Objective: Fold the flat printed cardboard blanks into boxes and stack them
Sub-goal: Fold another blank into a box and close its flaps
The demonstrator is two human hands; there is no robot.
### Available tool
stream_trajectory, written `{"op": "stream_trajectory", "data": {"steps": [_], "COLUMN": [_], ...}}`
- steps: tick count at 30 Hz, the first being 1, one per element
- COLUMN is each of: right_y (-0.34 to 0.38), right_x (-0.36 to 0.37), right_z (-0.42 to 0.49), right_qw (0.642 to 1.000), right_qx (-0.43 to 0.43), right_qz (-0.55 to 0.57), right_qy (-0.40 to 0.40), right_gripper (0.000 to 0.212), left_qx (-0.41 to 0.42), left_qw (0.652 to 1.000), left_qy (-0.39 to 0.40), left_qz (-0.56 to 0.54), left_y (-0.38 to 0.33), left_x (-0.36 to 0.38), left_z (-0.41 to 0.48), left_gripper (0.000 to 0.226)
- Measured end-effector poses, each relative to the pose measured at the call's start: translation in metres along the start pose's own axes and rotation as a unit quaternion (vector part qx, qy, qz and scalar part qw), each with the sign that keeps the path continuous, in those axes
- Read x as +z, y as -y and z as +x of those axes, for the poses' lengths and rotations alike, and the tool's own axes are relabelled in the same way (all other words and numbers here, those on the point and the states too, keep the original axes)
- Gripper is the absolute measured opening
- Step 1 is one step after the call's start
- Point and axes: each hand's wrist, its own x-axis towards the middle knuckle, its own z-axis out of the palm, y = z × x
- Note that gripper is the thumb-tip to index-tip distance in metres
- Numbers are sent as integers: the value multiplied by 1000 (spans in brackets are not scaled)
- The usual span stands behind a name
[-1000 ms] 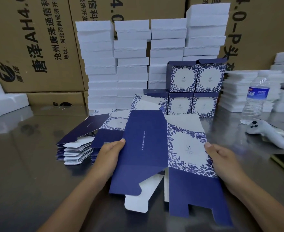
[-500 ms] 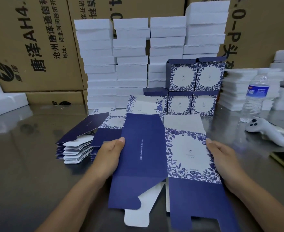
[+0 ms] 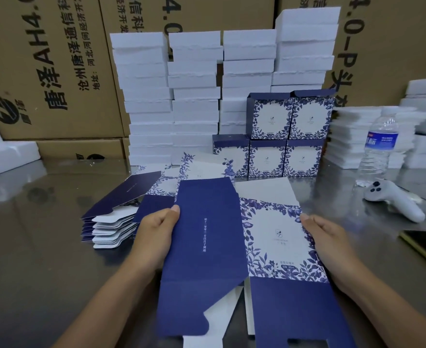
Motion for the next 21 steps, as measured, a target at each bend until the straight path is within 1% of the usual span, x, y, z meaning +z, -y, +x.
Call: {"op": "stream_trajectory", "data": {"steps": [2, 6, 10, 13, 18, 21], "right_y": [2, 4, 4, 4, 6, 7], "right_x": [1, 2, 1, -1, -1, 0], "right_z": [-1, -2, 0, 1, 0, -2], "right_qw": [1000, 999, 999, 999, 1000, 1000], "right_qx": [15, 17, 15, 8, 16, 15], "right_qz": [23, 38, 31, -3, -19, -23], "right_qy": [-11, -26, -41, -33, -13, 1], "right_gripper": [27, 30, 35, 35, 30, 32], "left_qx": [15, 36, 41, 28, -24, -23], "left_qw": [1000, 999, 999, 999, 997, 998], "left_qy": [2, -3, 3, 18, 32, 20], "left_qz": [-3, -9, -7, -16, -62, -59], "left_y": [0, 3, 3, 5, 6, 5], "left_x": [0, 1, 2, 3, 3, 3], "left_z": [1, 2, 2, 2, 3, 4], "left_gripper": [50, 42, 43, 45, 37, 40]}}
